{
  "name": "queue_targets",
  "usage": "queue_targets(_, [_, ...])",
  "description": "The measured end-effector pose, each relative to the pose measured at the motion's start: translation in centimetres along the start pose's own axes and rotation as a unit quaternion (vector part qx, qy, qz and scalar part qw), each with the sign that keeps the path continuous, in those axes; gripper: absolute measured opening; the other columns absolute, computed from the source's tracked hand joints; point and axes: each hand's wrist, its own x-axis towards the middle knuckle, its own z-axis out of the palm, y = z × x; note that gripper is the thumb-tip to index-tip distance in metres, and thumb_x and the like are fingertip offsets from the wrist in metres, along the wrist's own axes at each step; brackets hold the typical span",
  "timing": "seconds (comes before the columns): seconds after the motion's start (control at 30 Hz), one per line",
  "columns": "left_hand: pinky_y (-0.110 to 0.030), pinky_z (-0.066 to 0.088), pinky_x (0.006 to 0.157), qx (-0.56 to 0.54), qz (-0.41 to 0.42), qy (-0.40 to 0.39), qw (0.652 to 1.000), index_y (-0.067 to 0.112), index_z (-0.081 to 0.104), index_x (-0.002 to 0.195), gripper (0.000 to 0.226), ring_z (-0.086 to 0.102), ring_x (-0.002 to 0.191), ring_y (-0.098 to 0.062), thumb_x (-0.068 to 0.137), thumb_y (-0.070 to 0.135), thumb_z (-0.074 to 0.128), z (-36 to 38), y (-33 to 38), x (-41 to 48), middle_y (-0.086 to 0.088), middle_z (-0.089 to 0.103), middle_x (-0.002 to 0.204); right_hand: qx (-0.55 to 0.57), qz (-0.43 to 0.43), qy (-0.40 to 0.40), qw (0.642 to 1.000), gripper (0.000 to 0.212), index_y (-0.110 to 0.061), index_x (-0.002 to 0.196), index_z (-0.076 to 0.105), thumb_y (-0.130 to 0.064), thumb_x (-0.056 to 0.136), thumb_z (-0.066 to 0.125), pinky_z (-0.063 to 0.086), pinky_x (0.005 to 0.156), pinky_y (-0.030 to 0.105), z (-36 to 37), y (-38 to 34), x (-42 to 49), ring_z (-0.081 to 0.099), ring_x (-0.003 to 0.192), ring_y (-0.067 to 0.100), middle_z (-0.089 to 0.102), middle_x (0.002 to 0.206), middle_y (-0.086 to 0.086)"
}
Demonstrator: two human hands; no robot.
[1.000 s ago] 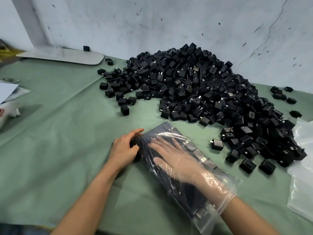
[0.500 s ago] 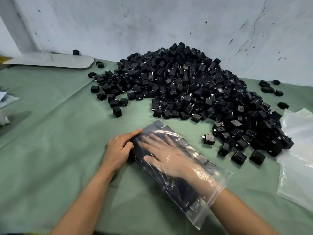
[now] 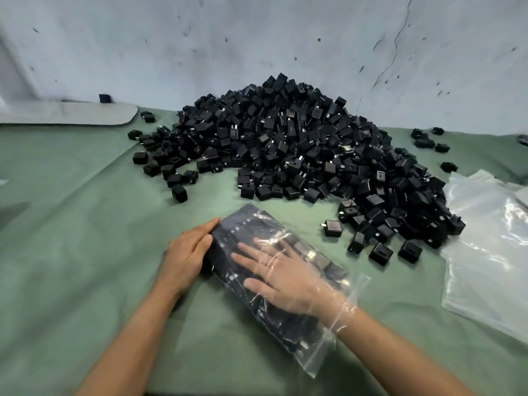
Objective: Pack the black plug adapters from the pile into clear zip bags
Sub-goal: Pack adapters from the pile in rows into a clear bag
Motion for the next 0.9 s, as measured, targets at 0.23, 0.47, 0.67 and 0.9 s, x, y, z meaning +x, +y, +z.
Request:
queue_targets(0.23, [-0.041,0.034,0.107,0.054,0.043,0.0,0.998,0.032,0.054,0.134,0.055,0.048,0.124,-0.016,0.09,0.052,0.028,0.0,0.3,-0.2,0.007,0.054,0.138,0.007,-0.005,0.04,0.999,0.054,-0.047,0.146,-0.003,-0.063,0.094,-0.001,-0.008,0.118,0.05,0.2,0.5,-0.2,-0.011,0.145,0.01,-0.004,0.155,-0.019])
queue_targets(0.47, [-0.038,0.035,0.105,0.026,0.046,0.004,0.999,0.04,0.057,0.124,0.044,0.05,0.119,-0.012,0.092,0.05,0.027,0.1,0.1,-0.2,0.014,0.057,0.13,-0.016,0.001,0.15,0.989,0.053,-0.033,0.149,0.012,-0.052,0.1,0.006,0.011,0.117,0.034,-0.5,1.9,-8.2,-0.007,0.145,0.006,-0.013,0.158,-0.014])
queue_targets(0.67, [-0.028,0.035,0.102,-0.037,0.03,0.024,0.999,0.047,0.057,0.12,0.038,0.05,0.119,-0.005,0.095,0.048,0.028,0.4,-0.3,0.1,0.023,0.058,0.124,-0.048,0.038,0.336,0.94,0.026,-0.008,0.091,0.074,-0.021,0.093,0.052,0.055,0.063,0.033,-0.1,4.4,-17.4,0.067,0.077,0.021,0.07,0.087,0.002])
queue_targets(0.9, [-0.031,0.034,0.107,-0.102,-0.007,0.029,0.994,0.049,0.058,0.115,0.036,0.049,0.123,-0.007,0.095,0.047,0.029,0.5,-0.2,0.1,0.023,0.059,0.124,0.014,0.204,0.336,0.919,0.016,-0.012,0.1,0.073,-0.007,0.088,0.063,0.052,0.074,0.033,-3.0,8.9,-13.8,0.064,0.086,0.023,0.063,0.107,0.006])
